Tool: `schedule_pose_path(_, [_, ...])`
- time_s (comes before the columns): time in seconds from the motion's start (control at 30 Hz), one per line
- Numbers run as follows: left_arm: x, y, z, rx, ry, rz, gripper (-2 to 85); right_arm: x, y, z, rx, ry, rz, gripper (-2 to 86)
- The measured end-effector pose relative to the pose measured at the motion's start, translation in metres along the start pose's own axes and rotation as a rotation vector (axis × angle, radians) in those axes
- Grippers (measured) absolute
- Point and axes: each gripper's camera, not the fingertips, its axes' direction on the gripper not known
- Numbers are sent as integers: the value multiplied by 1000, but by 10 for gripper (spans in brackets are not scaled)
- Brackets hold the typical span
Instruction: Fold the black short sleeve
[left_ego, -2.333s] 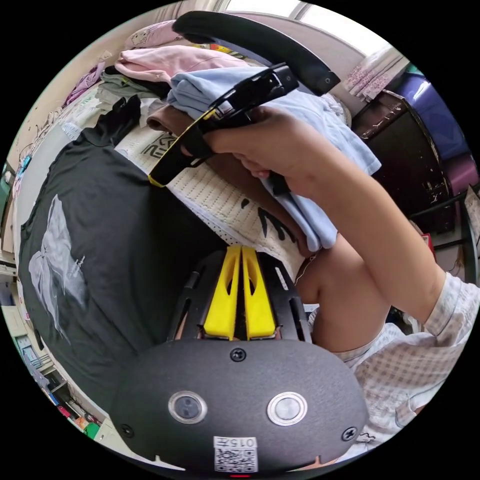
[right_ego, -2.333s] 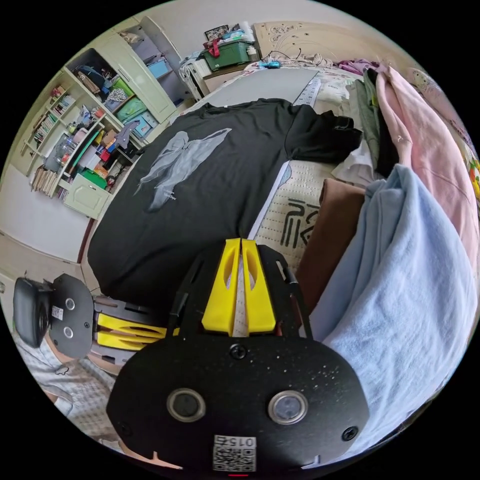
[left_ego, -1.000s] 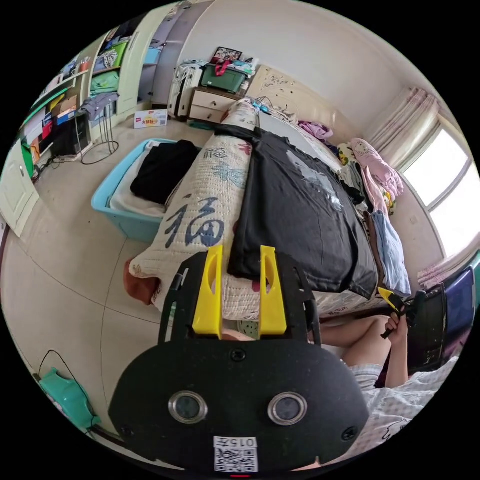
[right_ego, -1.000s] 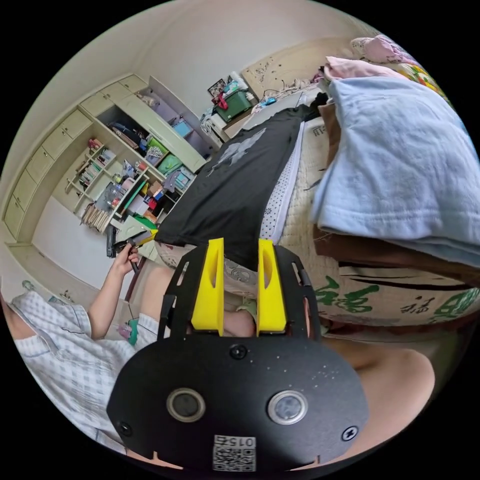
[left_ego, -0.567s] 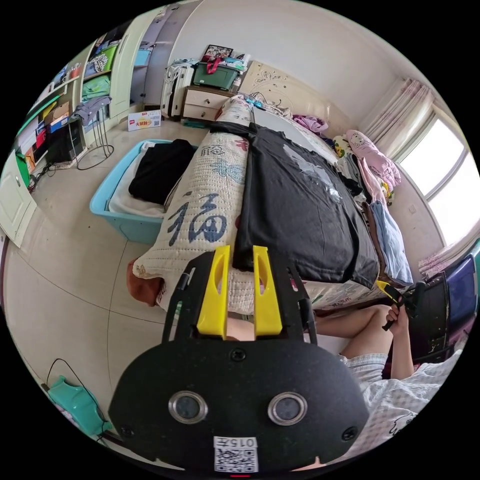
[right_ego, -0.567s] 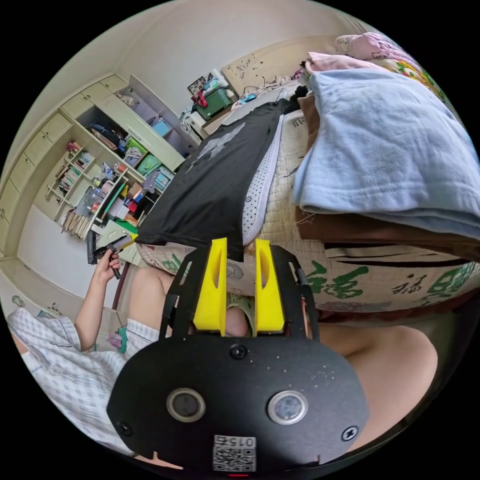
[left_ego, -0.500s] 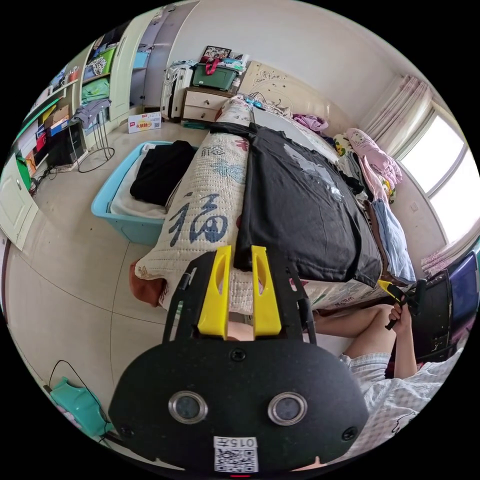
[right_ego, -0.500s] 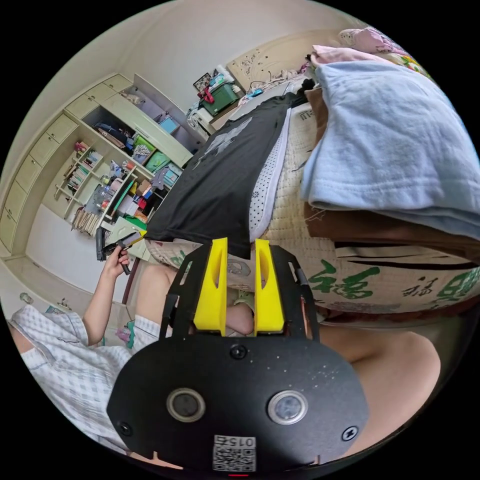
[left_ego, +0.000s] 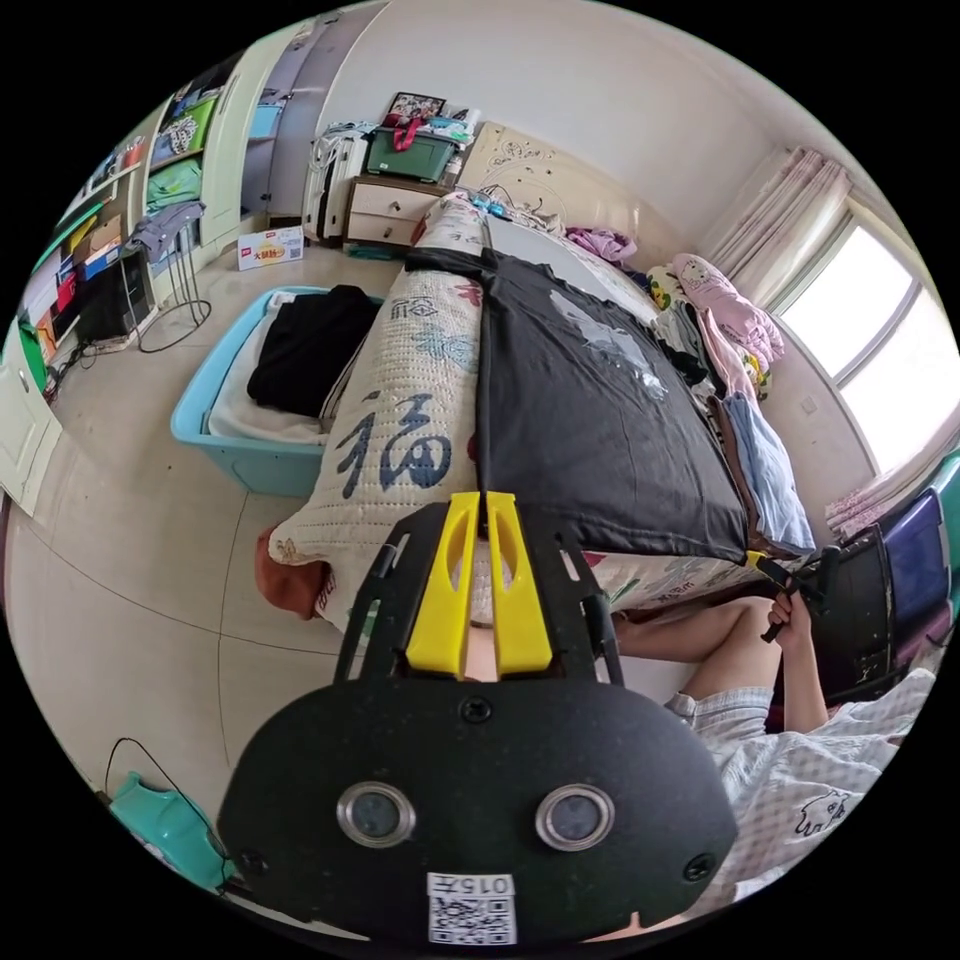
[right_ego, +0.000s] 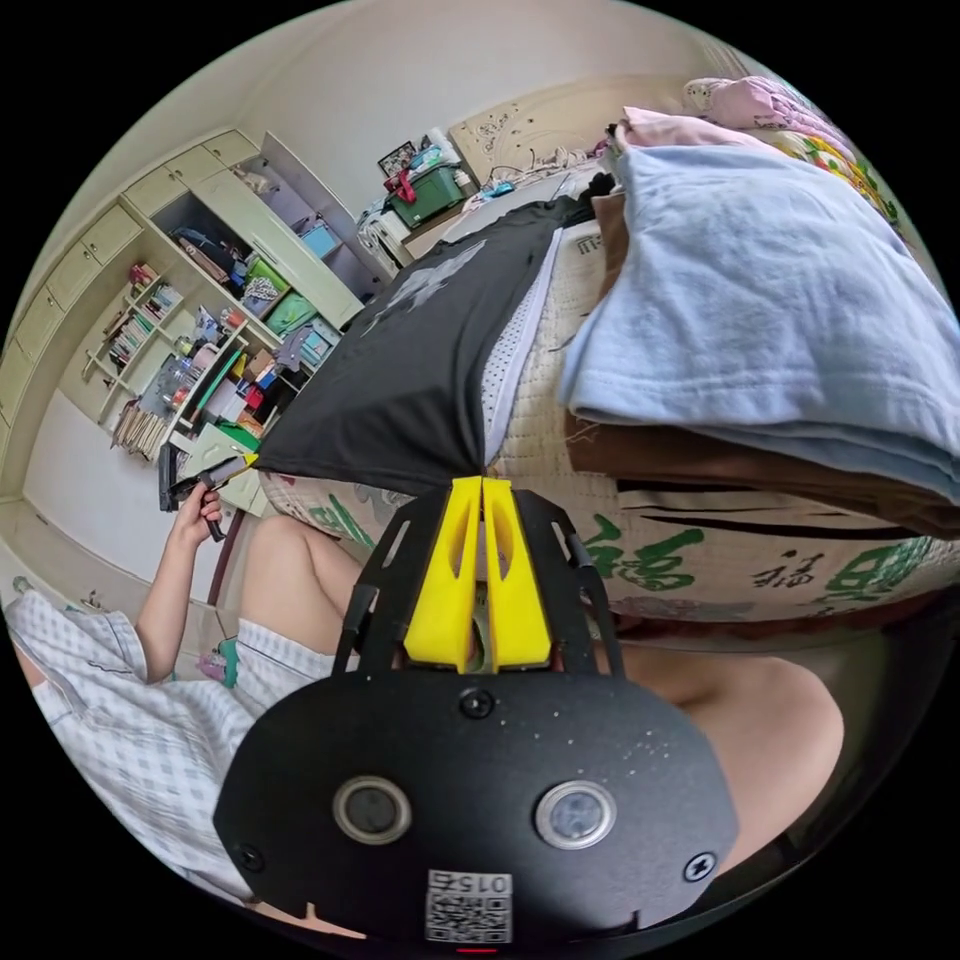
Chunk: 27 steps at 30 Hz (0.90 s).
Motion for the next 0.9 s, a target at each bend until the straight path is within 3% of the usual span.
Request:
schedule_pose_path(0.33, [13, -9, 37, -79, -78, 57, 13, -12, -33, 27, -130, 94, -103, 13])
schedule_pose_path(0.5, [13, -21, 38, -80, -97, 68, 57, -8, -68, -23, 13, 3, -102, 78])
schedule_pose_path(0.73, [36, -113, 56, 16, -24, 96, 76, -3, -216, -43, 209, 43, -114, 100])
schedule_pose_path(0.9, [52, -192, 131, 17, 0, 46, 74, 36, -308, 43, 23, -44, -33, 99])
